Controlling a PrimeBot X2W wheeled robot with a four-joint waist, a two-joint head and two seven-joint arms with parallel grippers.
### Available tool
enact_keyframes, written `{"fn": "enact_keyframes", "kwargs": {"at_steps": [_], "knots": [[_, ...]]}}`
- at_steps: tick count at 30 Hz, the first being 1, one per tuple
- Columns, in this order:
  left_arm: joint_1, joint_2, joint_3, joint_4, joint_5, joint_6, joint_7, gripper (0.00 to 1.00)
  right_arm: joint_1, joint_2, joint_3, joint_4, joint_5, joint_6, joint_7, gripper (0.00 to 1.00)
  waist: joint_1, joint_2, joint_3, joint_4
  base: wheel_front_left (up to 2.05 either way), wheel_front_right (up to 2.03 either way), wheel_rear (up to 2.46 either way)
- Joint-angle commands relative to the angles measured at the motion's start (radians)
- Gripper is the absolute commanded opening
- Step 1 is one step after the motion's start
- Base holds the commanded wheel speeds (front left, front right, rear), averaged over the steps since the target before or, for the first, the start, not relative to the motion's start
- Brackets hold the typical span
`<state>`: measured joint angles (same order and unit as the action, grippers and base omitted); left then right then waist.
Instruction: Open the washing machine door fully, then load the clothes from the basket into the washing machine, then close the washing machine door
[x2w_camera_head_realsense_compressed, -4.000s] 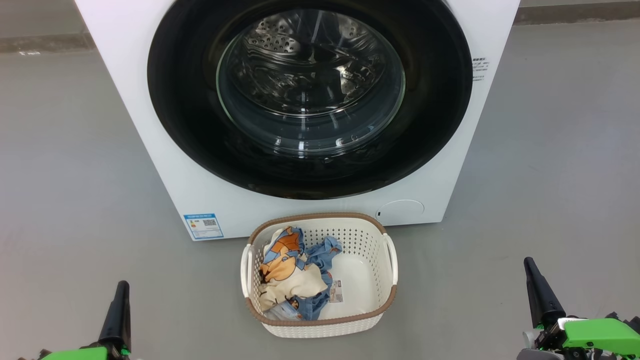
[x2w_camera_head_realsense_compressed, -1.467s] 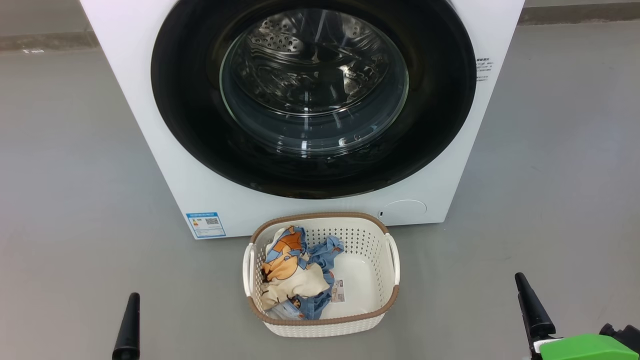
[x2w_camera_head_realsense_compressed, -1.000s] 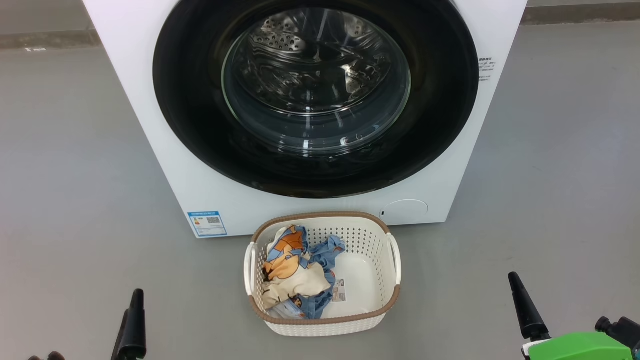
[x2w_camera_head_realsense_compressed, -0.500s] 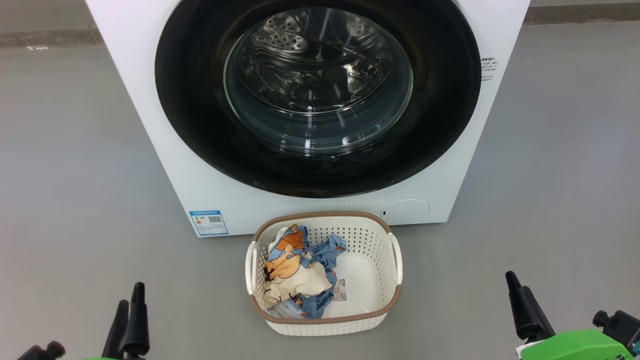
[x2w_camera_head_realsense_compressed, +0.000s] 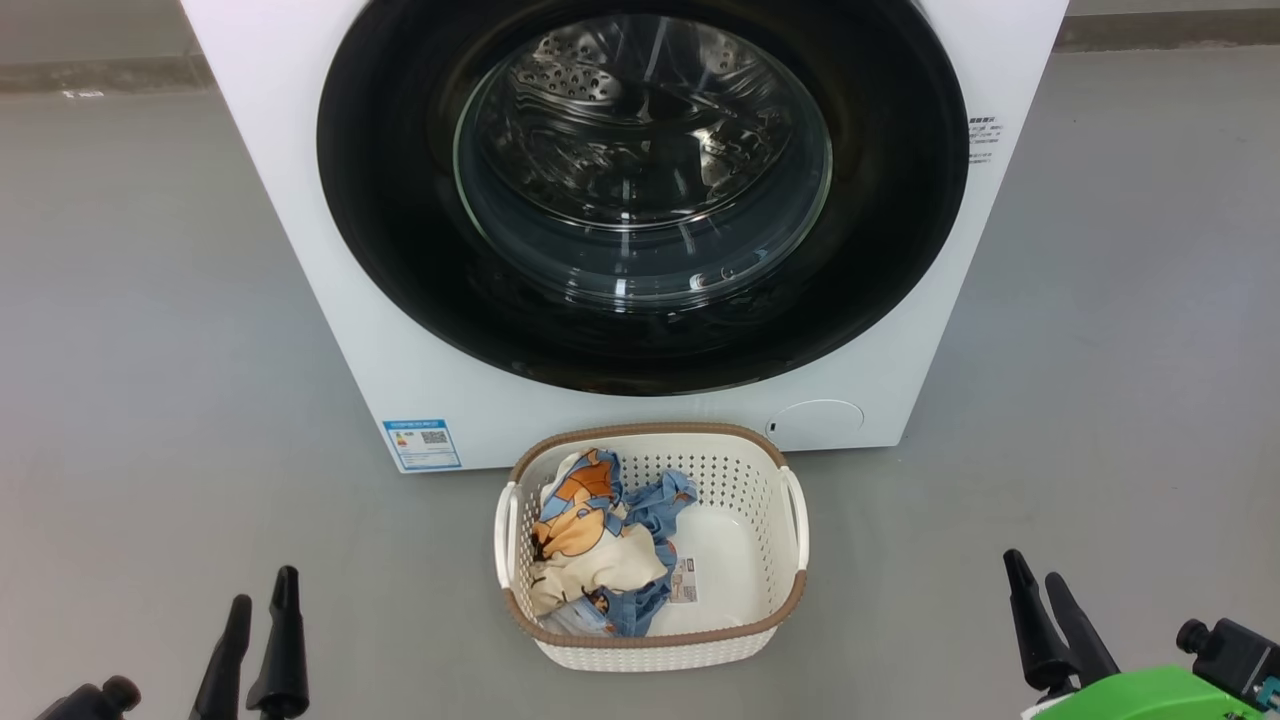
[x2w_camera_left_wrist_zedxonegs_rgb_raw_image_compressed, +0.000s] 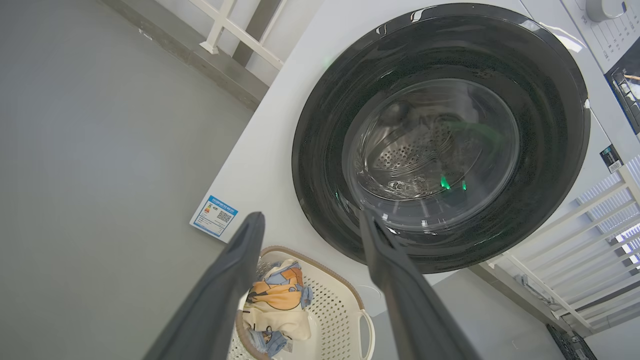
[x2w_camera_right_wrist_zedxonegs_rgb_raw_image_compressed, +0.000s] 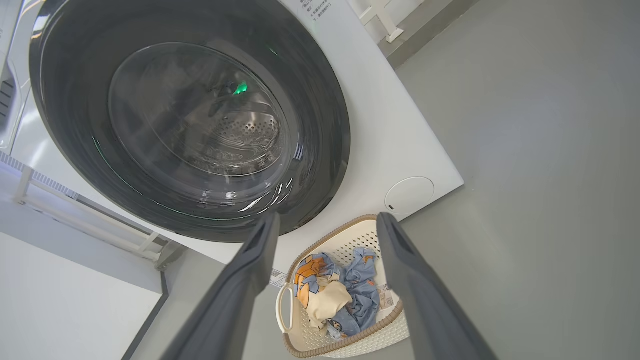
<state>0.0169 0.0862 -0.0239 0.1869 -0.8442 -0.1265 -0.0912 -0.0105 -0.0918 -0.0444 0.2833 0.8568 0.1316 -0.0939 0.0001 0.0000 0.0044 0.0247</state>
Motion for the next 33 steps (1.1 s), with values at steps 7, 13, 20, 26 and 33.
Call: {"fn": "enact_keyframes", "kwargs": {"at_steps": [7, 13, 20, 26, 33], "knots": [[-0.011, 0.027, 0.010, -0.047, 0.095, -0.003, -0.032, 1.00, 0.002, -0.021, 0.024, -0.033, -0.094, -0.001, -0.030, 1.00, -0.0001, 0.0000, 0.000, 0.004, 0.00, 0.00, 0.00], [-0.006, 0.034, 0.006, -0.060, 0.163, -0.003, -0.050, 1.00, 0.007, -0.026, 0.027, -0.040, -0.158, -0.001, -0.048, 1.00, -0.0001, 0.0000, 0.001, 0.005, 0.00, 0.00, 0.00], [-0.001, 0.043, -0.001, -0.075, 0.251, -0.003, -0.073, 1.00, 0.011, -0.032, 0.031, -0.047, -0.241, -0.001, -0.071, 1.00, -0.0001, 0.0000, 0.002, 0.007, 0.00, 0.00, 0.00], [0.003, 0.051, -0.005, -0.085, 0.316, -0.003, -0.091, 1.00, 0.017, -0.035, 0.035, -0.053, -0.307, -0.001, -0.089, 1.00, -0.0001, 0.0000, 0.001, 0.009, 0.00, 0.00, 0.00], [0.008, 0.061, -0.012, -0.096, 0.391, -0.004, -0.112, 1.00, 0.026, -0.038, 0.034, -0.062, -0.381, -0.001, -0.109, 1.00, -0.0001, 0.0000, 0.004, 0.009, 0.00, 0.00, 0.00]]}}
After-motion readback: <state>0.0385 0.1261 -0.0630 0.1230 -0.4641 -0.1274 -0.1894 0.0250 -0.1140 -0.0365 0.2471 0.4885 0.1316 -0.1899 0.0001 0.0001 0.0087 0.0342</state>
